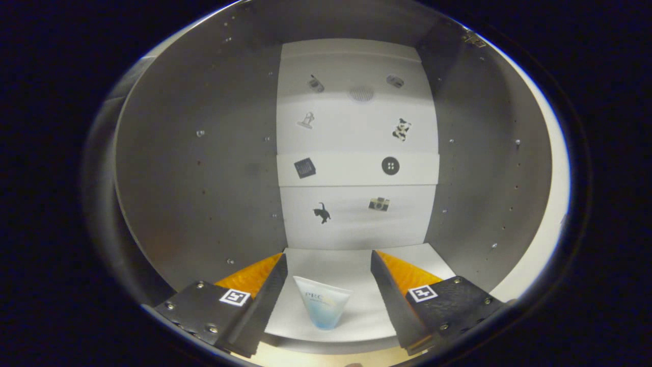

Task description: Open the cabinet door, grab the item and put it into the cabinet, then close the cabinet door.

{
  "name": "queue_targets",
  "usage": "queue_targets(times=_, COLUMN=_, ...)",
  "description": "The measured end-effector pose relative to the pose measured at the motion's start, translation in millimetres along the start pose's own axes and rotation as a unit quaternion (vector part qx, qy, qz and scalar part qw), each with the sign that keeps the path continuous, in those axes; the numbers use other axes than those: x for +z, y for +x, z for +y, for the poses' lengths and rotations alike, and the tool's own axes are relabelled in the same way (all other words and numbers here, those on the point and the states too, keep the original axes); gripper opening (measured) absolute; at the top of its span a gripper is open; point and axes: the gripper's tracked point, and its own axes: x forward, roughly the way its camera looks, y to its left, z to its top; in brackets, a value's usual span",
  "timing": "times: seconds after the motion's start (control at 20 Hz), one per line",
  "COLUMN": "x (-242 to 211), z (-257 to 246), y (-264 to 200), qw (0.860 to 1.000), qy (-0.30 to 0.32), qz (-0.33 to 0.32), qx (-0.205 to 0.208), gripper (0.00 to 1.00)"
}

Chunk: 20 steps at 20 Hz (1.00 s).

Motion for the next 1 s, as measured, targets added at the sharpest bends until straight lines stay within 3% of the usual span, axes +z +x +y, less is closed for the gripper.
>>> queue_targets(times=0.35, x=31, z=-21, y=-59, qw=0.999, qy=-0.005, qz=-0.045, qx=-0.023, gripper=0.97)
queue_targets(times=0.6, x=44, z=-34, y=-135, qw=0.995, qy=-0.042, qz=-0.077, qx=-0.048, gripper=0.97)
queue_targets(times=1.0, x=36, z=-50, y=-253, qw=0.993, qy=-0.064, qz=-0.077, qx=-0.059, gripper=0.97)
